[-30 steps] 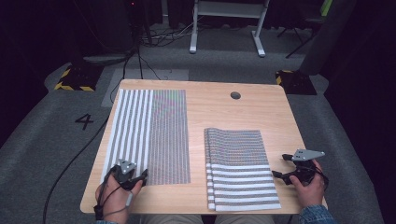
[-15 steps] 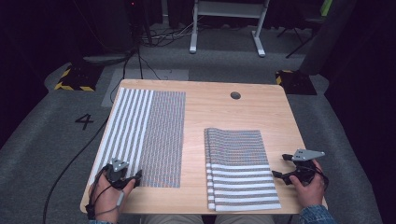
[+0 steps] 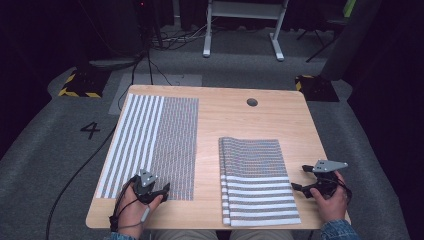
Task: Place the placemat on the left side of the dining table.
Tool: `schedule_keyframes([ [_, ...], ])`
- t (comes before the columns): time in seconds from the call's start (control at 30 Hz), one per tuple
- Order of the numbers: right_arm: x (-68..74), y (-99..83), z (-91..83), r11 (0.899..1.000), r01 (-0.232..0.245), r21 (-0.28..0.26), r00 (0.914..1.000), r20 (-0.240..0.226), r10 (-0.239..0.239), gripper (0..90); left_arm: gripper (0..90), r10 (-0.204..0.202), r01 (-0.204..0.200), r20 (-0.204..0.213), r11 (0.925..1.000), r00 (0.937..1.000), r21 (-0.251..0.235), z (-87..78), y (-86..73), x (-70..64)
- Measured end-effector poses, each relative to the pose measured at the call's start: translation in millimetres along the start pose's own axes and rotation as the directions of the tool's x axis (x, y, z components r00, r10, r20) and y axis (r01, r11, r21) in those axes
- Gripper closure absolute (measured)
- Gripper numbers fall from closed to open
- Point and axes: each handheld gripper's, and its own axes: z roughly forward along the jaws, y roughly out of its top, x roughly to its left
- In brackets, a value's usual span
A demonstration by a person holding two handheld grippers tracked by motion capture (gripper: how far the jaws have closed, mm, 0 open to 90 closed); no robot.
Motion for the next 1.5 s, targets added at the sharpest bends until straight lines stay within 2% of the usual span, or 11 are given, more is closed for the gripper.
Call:
schedule_keyframes([
  [0.17,0.0,0.0,0.0,1.000,0.000,0.000,1.0000,0.000,0.000,9.3,28.1,-0.021,0.021,-0.029,0.9998,0.9993,0.000,4.9,4.9,-3.1],
  [0.47,0.0,0.0,0.0,1.000,0.000,0.000,1.0000,0.000,0.000,9.3,28.2,-0.033,0.033,-0.022,0.9994,0.9992,-0.008,7.4,7.8,-1.5],
  [0.67,0.0,0.0,0.0,1.000,0.000,0.000,1.0000,0.000,0.000,9.3,29.0,-0.011,0.011,-0.002,0.9983,0.9999,-0.057,-13.7,14.3,-3.7],
  [0.9,0.1,0.0,0.0,1.000,0.000,0.000,1.0000,0.000,0.000,9.3,27.9,0.048,-0.043,0.078,0.9975,0.9958,-0.056,-36.8,23.4,-30.8],
  [1.0,0.1,0.0,0.0,1.000,0.000,0.000,1.0000,0.000,0.000,9.2,27.9,0.098,-0.092,0.129,0.9944,0.9867,-0.053,-40.8,27.5,-42.8],
  [1.17,0.1,0.0,0.0,1.000,0.000,0.000,1.0000,0.000,0.000,9.3,27.9,0.158,-0.150,0.223,0.9874,0.9619,-0.051,-38.6,29.3,-59.0],
  [1.23,0.1,0.0,0.0,1.000,0.000,0.000,1.0000,0.000,0.000,9.3,28.0,0.186,-0.179,0.230,0.9826,0.9554,-0.051,-36.4,29.0,-64.3],
  [1.33,0.1,0.0,0.0,1.000,0.000,0.000,1.0000,0.000,0.000,9.3,28.5,0.242,-0.236,0.262,0.9701,0.9340,-0.054,-32.1,27.5,-71.2],
  [1.37,0.1,0.0,0.0,1.000,0.000,0.000,1.0000,0.000,0.000,9.2,28.4,0.242,-0.236,0.281,0.9701,0.9285,-0.057,-30.2,26.5,-73.6],
  [1.43,0.1,0.0,0.0,1.000,0.000,0.000,1.0000,0.000,0.000,9.2,28.5,0.273,-0.269,0.312,0.9615,0.9101,-0.057,-25.4,24.0,-78.1],
  [1.5,0.1,0.0,0.0,1.000,0.000,0.000,1.0000,0.000,0.000,9.2,28.3,0.291,-0.289,0.323,0.9557,0.9004,-0.057,-21.7,21.8,-81.6],
])
